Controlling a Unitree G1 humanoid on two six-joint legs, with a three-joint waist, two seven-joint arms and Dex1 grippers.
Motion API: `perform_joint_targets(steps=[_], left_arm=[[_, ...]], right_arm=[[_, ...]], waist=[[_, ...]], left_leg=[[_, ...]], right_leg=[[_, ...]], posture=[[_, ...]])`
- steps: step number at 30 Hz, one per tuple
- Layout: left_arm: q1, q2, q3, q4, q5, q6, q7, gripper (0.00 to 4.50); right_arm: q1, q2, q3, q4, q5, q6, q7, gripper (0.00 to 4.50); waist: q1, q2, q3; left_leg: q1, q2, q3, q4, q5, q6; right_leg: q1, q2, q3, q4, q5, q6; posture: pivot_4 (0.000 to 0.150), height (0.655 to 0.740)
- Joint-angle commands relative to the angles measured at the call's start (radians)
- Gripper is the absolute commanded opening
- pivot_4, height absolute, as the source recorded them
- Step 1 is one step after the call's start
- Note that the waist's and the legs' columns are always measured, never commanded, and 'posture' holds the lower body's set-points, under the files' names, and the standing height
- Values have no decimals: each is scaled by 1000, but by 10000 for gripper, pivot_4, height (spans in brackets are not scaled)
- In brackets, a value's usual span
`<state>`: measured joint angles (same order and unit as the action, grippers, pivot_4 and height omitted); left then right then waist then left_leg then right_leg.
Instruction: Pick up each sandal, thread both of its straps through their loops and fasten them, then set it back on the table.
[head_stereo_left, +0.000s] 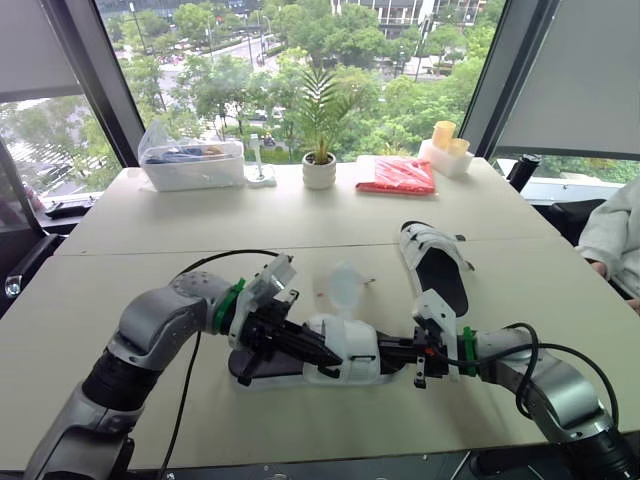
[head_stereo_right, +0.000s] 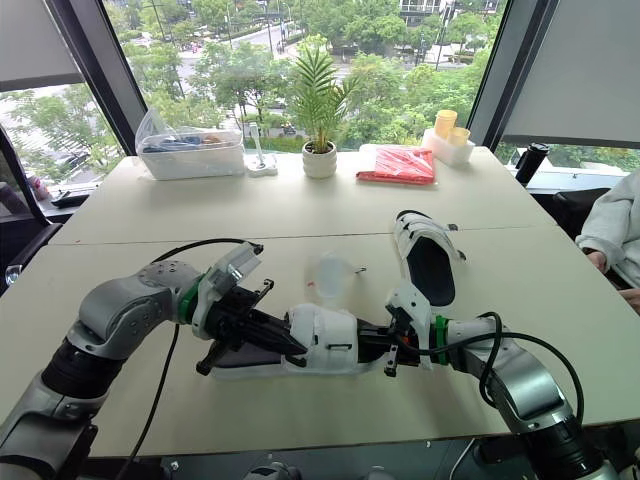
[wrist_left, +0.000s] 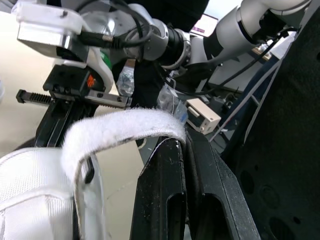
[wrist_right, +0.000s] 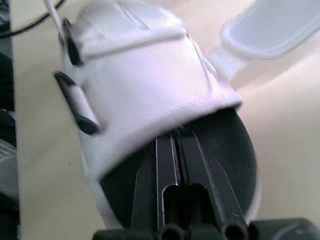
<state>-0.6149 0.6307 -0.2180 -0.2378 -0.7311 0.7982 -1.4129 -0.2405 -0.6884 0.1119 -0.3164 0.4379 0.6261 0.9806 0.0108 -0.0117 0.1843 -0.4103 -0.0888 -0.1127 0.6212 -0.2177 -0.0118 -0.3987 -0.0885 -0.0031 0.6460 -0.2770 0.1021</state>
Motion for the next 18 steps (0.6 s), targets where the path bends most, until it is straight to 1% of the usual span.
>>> perform_joint_targets(steps=[1, 6, 12, 15, 18], left_arm=[[41, -5, 4, -31, 23, -40, 35, 401], [111, -36, -4, -39, 60, -72, 97, 401], [180, -46, 3, -83, 33, -31, 140, 401], [203, -34, 12, -101, 21, -20, 149, 401], [207, -29, 23, -96, 11, -4, 162, 401]], right_arm=[[24, 0, 46, -45, 12, 0, 28, 0], [47, 2, 112, -35, -16, -28, 52, 0], [44, 41, 175, 65, -109, -139, 31, 0], [44, 67, 176, 73, -113, -149, 17, 0], [56, 62, 193, 74, -135, -159, 19, 0]], waist=[[0, 0, 0], [1, 0, 0], [-1, 0, 0], [-6, 0, -1], [-8, 0, -1]], left_leg=[[0, 0, 0, 0, 0, 0], [0, 0, 0, 0, 0, 0], [0, 0, 0, 1, 0, 0], [1, 1, 0, 1, 0, 0], [2, 1, 0, 1, 0, 0]], right_leg=[[0, 0, 0, 0, 0, 0], [0, 0, 0, 0, 0, 0], [1, 0, 0, 0, -1, -1], [1, 1, 0, 1, -1, -1], [1, 1, 0, 1, -1, -1]], posture=[[1500, 7400], [1500, 7400], [1500, 7400], [1500, 7400], [1500, 7400]])
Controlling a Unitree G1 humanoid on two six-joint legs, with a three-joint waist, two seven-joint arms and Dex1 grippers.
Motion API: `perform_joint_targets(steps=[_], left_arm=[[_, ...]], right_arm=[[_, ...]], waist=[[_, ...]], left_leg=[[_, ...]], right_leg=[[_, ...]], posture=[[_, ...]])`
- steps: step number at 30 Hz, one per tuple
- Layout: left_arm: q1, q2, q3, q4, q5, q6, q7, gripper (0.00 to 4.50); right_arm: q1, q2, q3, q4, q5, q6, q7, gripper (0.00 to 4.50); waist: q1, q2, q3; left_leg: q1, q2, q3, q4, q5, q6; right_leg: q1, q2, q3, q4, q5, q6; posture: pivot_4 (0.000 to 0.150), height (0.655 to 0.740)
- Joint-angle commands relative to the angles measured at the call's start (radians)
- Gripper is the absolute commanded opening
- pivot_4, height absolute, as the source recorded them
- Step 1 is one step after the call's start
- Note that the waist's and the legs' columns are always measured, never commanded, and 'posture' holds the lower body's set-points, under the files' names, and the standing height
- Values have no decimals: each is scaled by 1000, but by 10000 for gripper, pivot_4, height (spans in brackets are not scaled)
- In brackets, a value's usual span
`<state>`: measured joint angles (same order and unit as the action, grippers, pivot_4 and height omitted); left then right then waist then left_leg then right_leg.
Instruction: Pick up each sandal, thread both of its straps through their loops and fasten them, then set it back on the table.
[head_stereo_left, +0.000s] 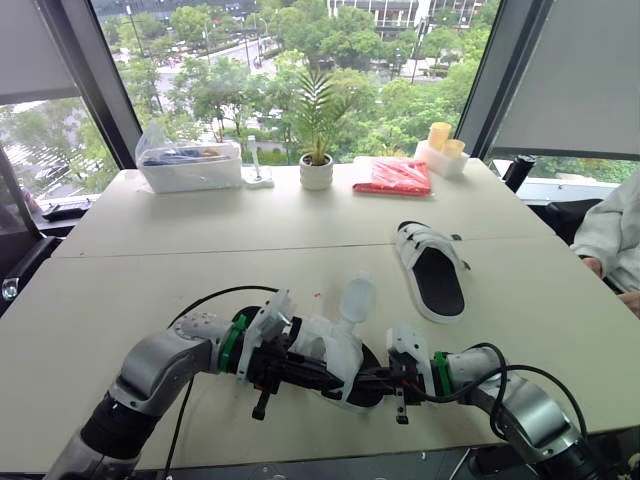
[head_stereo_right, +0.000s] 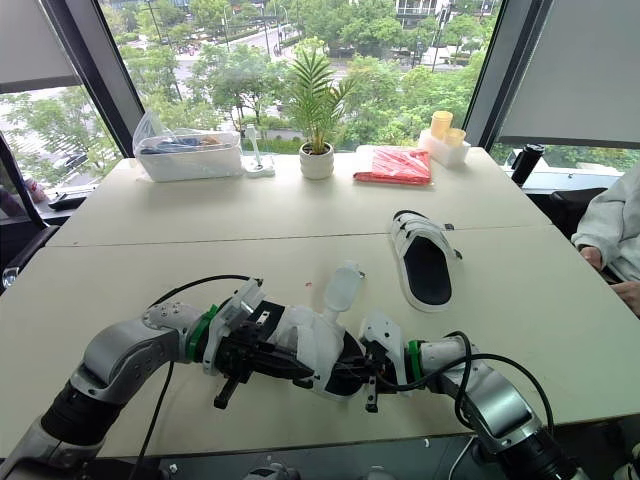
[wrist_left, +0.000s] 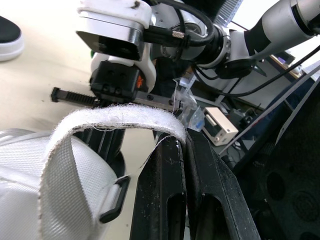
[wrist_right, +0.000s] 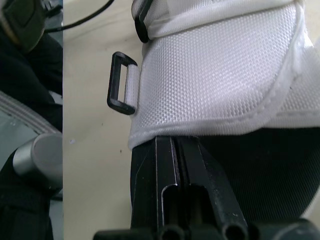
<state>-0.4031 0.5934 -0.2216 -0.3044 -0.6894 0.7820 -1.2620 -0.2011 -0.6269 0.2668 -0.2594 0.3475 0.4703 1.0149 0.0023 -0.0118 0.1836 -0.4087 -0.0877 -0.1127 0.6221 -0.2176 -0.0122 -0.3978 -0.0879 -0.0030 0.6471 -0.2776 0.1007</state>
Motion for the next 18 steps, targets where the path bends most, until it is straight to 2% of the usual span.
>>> perform_joint_targets(steps=[1, 7, 16, 18], left_arm=[[-14, 3, 31, -15, -36, 22, 18, 401], [-100, -59, 74, 116, -67, 72, 71, 401], [-219, -125, 77, 331, -70, 135, 60, 401], [-239, -141, 87, 375, -79, 169, 71, 6325]], right_arm=[[21, -3, 45, 22, -57, -11, -13, 0], [23, -5, 46, 26, -67, -20, -7, 0], [17, -19, 44, 30, -71, -23, 2, 0], [18, -22, 43, 28, -71, -23, 2, 0]], waist=[[1, 0, 0], [4, 0, 0], [8, 0, -1], [9, 0, -1]], left_leg=[[0, 0, 0, 0, 0, 0], [1, 0, 0, 1, 0, 0], [1, 0, 0, 2, 0, 0], [1, 0, 0, 2, 0, 0]], right_leg=[[0, 0, 0, 0, 0, 0], [1, 0, 0, 0, -1, -1], [1, 0, 0, 0, 1, 1], [2, 0, 0, 0, 1, 1]], posture=[[1500, 7400], [1500, 7400], [1500, 7400], [1500, 7400]])
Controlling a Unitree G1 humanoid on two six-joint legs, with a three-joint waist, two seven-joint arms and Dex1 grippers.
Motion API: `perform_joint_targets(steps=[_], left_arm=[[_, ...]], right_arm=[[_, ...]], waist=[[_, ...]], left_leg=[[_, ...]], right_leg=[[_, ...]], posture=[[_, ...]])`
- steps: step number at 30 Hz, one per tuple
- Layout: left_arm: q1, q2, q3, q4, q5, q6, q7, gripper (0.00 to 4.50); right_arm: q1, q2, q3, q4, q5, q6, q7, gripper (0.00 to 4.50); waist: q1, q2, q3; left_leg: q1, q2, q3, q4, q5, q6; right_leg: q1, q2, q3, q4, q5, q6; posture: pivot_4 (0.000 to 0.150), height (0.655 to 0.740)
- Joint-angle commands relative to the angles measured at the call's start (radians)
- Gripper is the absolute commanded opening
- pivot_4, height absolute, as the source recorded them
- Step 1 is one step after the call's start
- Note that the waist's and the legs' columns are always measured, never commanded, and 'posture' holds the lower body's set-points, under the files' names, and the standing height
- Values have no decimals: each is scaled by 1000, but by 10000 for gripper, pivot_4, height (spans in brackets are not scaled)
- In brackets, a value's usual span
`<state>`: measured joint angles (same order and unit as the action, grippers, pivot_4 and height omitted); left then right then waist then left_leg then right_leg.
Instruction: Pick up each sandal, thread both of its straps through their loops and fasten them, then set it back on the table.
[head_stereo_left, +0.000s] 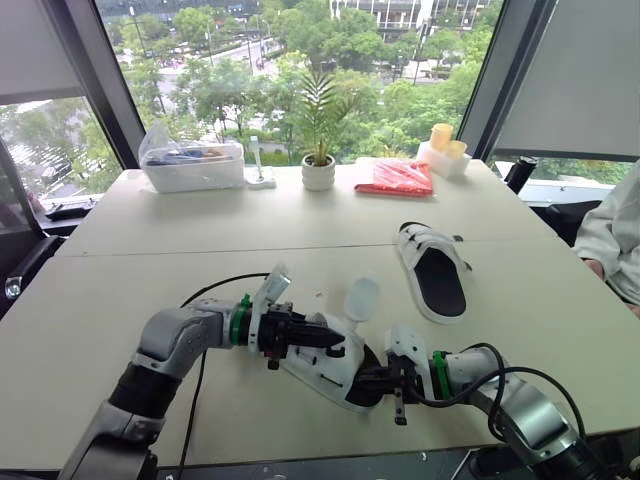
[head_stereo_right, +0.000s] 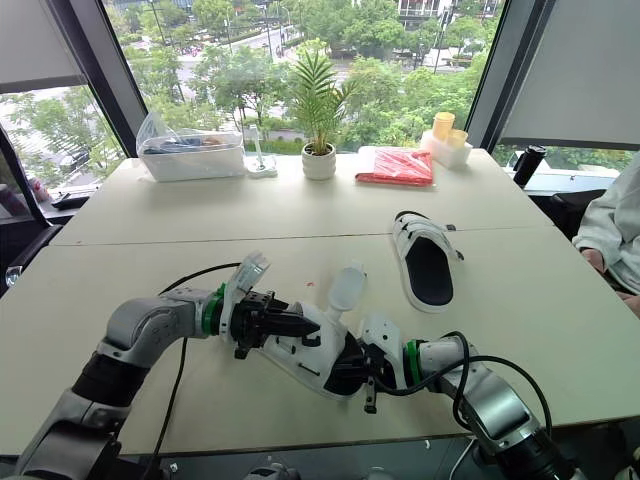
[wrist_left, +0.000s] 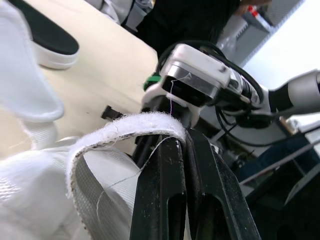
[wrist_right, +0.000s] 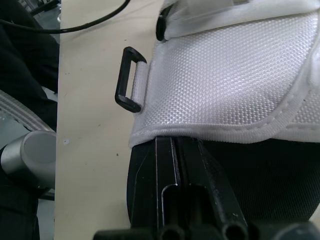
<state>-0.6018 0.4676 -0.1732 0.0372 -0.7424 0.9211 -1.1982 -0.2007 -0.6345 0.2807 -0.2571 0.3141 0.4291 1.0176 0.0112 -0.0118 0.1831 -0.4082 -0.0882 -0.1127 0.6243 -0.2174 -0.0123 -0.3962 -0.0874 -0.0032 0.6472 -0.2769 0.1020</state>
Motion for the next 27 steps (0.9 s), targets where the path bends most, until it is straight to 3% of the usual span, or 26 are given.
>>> perform_joint_targets(steps=[1, 8, 17, 23, 27], left_arm=[[-50, -23, 46, 52, -34, 52, 15, 9121], [-115, -94, 162, 171, -91, 132, 102, 44568], [-230, -125, 234, 354, 17, -1, 221, 44568], [-201, -15, 78, 348, 167, -144, 15, 44568], [-180, 66, 15, 398, 310, -384, -88, 44568]], right_arm=[[19, -16, 28, 24, -37, 18, -1, 0], [28, -23, 26, 12, -36, 25, -4, 0], [24, -23, 26, 11, -35, 28, -7, 0], [17, -27, 24, 13, -38, 26, -4, 0], [17, -31, 19, 5, -37, 27, -4, 0]], waist=[[0, 0, 0], [0, 0, 0], [0, 0, 0], [-1, 0, 0], [-1, 0, 0]], left_leg=[[0, 0, 0, 0, 0, 0], [0, 0, 0, 0, 0, 0], [0, -1, 0, 1, 0, 0], [0, -1, 0, 1, 0, 0], [0, -1, 0, 0, 0, 0]], right_leg=[[0, 0, 0, 0, 0, 0], [0, 0, 0, 0, 0, 0], [0, 0, 0, 0, 0, 1], [0, 0, 0, 0, 0, 1], [0, 0, 0, 0, 0, 0]], posture=[[1500, 7400], [1500, 7400], [1500, 7400], [1500, 7400], [1500, 7400]])
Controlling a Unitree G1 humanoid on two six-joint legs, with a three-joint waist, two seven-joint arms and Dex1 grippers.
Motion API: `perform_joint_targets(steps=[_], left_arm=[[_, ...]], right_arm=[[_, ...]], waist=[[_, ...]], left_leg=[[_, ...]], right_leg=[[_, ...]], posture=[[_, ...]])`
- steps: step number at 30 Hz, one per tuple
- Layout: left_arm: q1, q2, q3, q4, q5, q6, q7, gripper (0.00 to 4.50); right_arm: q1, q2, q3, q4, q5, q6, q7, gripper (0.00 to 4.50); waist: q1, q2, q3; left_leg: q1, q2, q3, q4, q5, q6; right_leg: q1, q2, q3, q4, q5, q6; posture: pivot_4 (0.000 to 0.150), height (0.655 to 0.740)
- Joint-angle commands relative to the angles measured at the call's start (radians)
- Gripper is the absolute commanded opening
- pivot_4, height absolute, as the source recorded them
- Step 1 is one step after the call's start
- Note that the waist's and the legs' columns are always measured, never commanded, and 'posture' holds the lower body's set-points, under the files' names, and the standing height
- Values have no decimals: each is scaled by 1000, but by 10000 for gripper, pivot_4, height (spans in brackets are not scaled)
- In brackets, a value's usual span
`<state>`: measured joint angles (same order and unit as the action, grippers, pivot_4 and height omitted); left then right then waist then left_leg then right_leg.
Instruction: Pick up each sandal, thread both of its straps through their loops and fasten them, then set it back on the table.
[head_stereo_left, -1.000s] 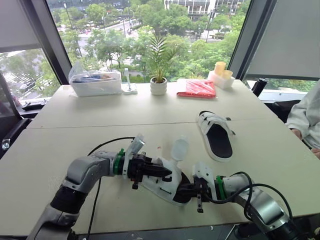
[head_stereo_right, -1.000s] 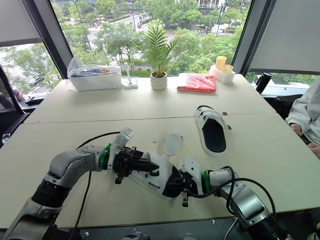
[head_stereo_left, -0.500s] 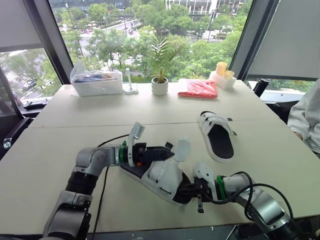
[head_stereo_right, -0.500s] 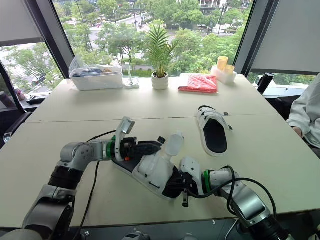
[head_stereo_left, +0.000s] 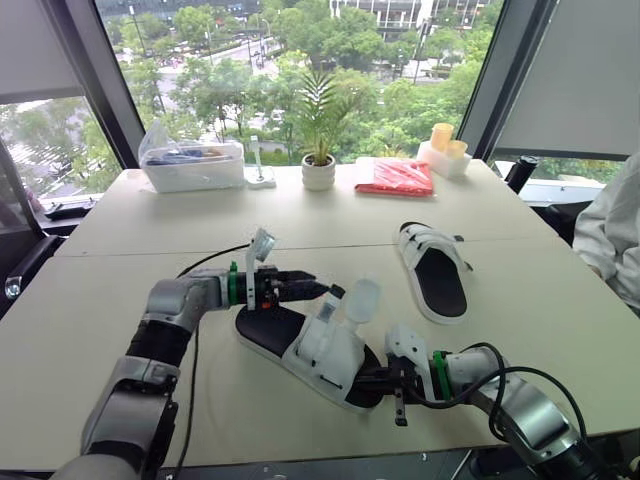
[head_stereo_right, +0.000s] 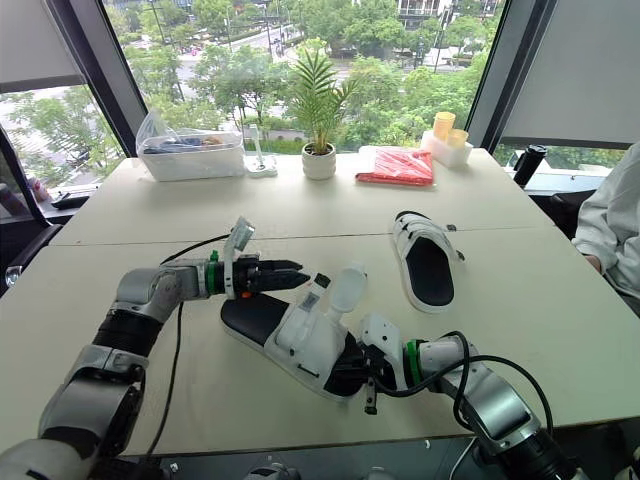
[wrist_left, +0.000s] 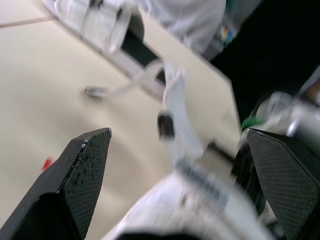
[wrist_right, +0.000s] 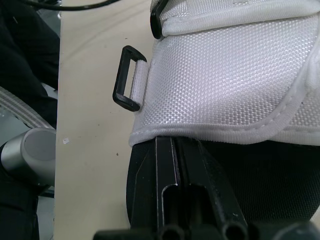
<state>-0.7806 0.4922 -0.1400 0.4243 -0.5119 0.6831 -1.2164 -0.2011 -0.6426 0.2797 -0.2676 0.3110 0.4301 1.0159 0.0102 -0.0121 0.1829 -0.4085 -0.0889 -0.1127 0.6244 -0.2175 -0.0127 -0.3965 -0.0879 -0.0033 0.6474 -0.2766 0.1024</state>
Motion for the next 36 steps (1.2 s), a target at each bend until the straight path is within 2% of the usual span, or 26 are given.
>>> perform_joint_targets(steps=[1, 4, 8, 11, 18, 23, 30, 36], left_arm=[[2, 49, -21, 20, 93, -181, -89, 44568], [20, 84, -47, 63, 170, -362, -167, 36583], [64, 92, -80, 57, 205, -493, -289, 16152], [100, 94, -98, 18, 208, -510, -351, 834], [181, 61, -129, -77, 240, -530, -337, 279], [238, 93, -132, -255, 176, -378, -371, 279], [289, 126, -127, -398, 129, -249, -368, 279], [302, 161, -127, -365, 189, -286, -338, 279]], right_arm=[[19, -23, 20, 13, -34, 27, -3, 0], [20, -23, 20, 12, -35, 24, -5, 0], [19, -22, 19, 14, -37, 22, -6, 0], [16, -24, 16, 15, -36, 22, -4, 0], [3, -17, -27, 24, -6, 28, -9, 0], [-5, -16, -50, 27, 16, 41, -10, 0], [-9, -10, -47, 39, 12, 41, -8, 0], [1, -8, -17, 55, -19, 19, -9, 0]], waist=[[1, 0, 0], [2, 0, 0], [2, 0, 0], [1, 0, 0], [2, 0, 0], [0, 0, 0], [1, 0, 0], [1, 0, 0]], left_leg=[[0, 0, 0, 0, 0, 0], [0, 0, 0, 0, 0, 0], [0, 0, 0, 0, 0, 0], [-1, 0, 0, 0, 0, 0], [-1, 0, 0, 0, 0, 0], [-1, 0, 0, 0, 0, 1], [-1, 0, 0, 0, 0, 1], [-1, 0, 0, 0, 0, 1]], right_leg=[[0, 0, 0, 0, 0, 0], [0, -1, 0, 0, 0, 0], [0, -1, 0, -1, 0, 0], [-1, -1, 0, -1, 0, 0], [0, -1, 0, -1, 0, -1], [-1, -1, 0, 0, 0, 0], [-1, -1, 0, 0, 0, -1], [-1, -1, 0, 0, -1, -1]], posture=[[1500, 7400], [1500, 7400], [1500, 7400], [1500, 7400], [1500, 7400], [1500, 7400], [1500, 7400], [1500, 7400]])
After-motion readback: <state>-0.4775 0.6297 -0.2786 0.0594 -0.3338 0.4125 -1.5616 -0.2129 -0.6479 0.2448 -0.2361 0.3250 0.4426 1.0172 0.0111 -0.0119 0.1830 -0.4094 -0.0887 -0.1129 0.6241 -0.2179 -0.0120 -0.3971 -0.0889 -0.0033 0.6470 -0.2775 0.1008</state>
